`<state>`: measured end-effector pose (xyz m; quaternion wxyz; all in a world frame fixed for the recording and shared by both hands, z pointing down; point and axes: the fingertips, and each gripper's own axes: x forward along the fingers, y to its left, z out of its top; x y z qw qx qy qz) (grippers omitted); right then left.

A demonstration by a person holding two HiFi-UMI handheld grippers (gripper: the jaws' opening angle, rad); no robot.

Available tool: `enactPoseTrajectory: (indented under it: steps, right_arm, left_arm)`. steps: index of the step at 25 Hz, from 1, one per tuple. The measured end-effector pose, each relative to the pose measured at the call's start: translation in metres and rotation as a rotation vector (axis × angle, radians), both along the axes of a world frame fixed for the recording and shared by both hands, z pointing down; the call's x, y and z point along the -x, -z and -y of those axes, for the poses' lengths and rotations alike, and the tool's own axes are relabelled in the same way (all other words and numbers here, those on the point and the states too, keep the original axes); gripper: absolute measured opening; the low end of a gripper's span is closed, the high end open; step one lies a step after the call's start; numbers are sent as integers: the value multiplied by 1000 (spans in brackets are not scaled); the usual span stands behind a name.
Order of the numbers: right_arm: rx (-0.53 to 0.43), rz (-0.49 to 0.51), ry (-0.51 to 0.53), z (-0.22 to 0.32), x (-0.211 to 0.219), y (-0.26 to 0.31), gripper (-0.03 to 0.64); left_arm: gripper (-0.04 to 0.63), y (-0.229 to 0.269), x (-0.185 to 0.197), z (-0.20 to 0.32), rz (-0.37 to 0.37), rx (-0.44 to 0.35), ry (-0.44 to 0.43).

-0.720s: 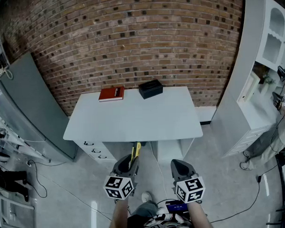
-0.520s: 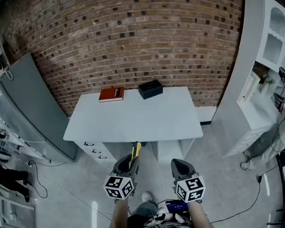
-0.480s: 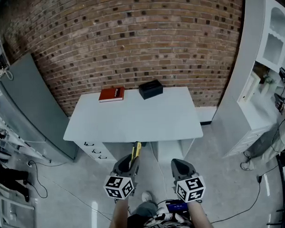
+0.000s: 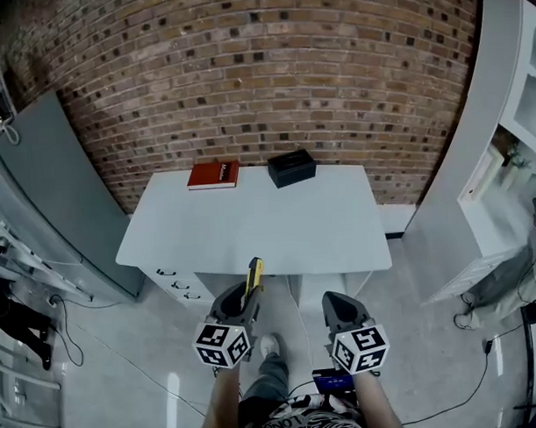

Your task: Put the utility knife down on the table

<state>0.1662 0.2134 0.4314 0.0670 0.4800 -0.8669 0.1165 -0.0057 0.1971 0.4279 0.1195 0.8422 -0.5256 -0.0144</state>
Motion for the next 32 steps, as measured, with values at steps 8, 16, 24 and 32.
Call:
enactPoseTrajectory:
  steps: [8,16,24,32]
  right_arm:
    - [76,-38,42,115,46,-24,0]
    - [150,-66,25,236,98,-44,0]
    - [171,-91,-24,295,115,-52,0]
    - [171,-104,-48,306,110,-48,0]
  left_arm:
    - [121,-26,35,120,9,69,-22]
    - [121,-47,89,242,4,145,-41]
    - [121,-60,113,309,-41,175,-67]
    - [121,-59,111,324,-74,174,-85]
